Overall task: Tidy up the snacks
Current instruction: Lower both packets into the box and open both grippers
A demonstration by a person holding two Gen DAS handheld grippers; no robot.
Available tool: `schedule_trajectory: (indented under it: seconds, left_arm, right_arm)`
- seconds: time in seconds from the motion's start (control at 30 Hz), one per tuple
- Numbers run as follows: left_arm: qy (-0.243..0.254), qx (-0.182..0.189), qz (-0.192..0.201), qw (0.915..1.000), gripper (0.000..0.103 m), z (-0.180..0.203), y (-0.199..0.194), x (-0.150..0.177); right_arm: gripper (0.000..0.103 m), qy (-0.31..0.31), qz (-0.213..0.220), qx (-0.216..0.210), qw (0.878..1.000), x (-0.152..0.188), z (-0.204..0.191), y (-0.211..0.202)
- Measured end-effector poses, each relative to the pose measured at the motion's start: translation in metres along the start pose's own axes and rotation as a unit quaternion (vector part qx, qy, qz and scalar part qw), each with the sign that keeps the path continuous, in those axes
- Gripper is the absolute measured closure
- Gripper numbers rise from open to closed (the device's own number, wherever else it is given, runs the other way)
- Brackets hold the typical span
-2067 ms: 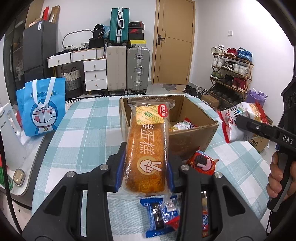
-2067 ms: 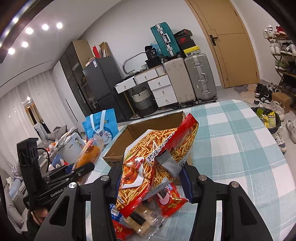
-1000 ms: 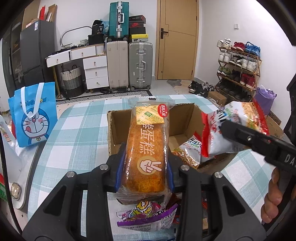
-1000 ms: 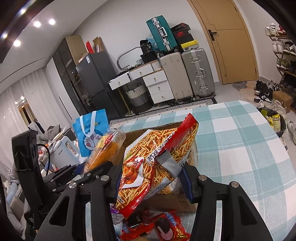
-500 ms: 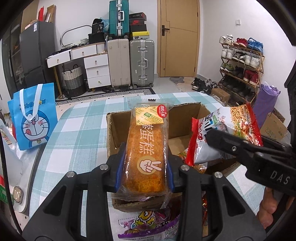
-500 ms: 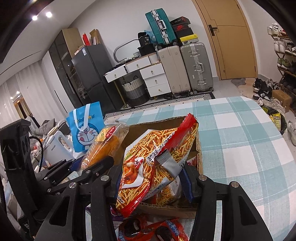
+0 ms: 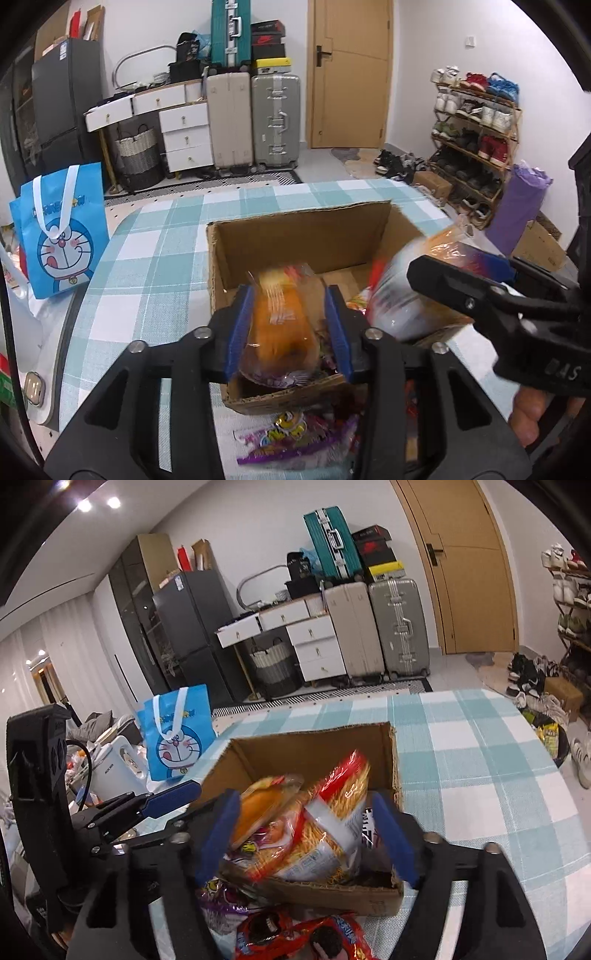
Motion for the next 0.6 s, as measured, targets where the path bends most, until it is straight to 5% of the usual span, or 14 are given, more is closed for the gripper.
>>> schedule_trajectory:
  seconds: [0.07,0.13,0.23,0.33,0.6]
  left_arm:
    - [0.004,0.0,0.008,1.0,0.033,0.001,-0.013,0.0]
    - [0.007,-0.006,0.022,0.9997,0.019,0.001,-0.031,0.0]
    - [0.01,0.001,0.034,0.9994,0.016,0.005,-0.055,0.003]
    - [0.004,0.013,0.032,0.9994,0.001,0.009,-0.075,0.013]
    - [0.0,0.001,0.033,0.9995,0.001,0.003,-0.113,0.048]
  right_arm:
    - [0.018,0.0,0.0,-0.007,1.0,0.0,-0.002,-0.01]
    - [0.009,0.002,-0.001,-0.001,1.0,0.0,0.001,-0.018]
    - [0.001,0.009,0.007,0.008,1.0,0.003,0.008,-0.035]
    - [0.001,0.014,0.001,0.008,1.0,0.011,0.015,-0.05]
    - [0.001,0.002,-0.009,0.01,1.0,0.04,0.02,-0.078]
Point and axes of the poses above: each gripper's, at about its wrist camera, not at the fingertips, and y roughly the way its jaws point, z to its right, x to its underside, the point moved 9 cm from there along y, roughly the way its jaws point, and after that the axes turned 12 degrees about y, right-handed, at the moved point
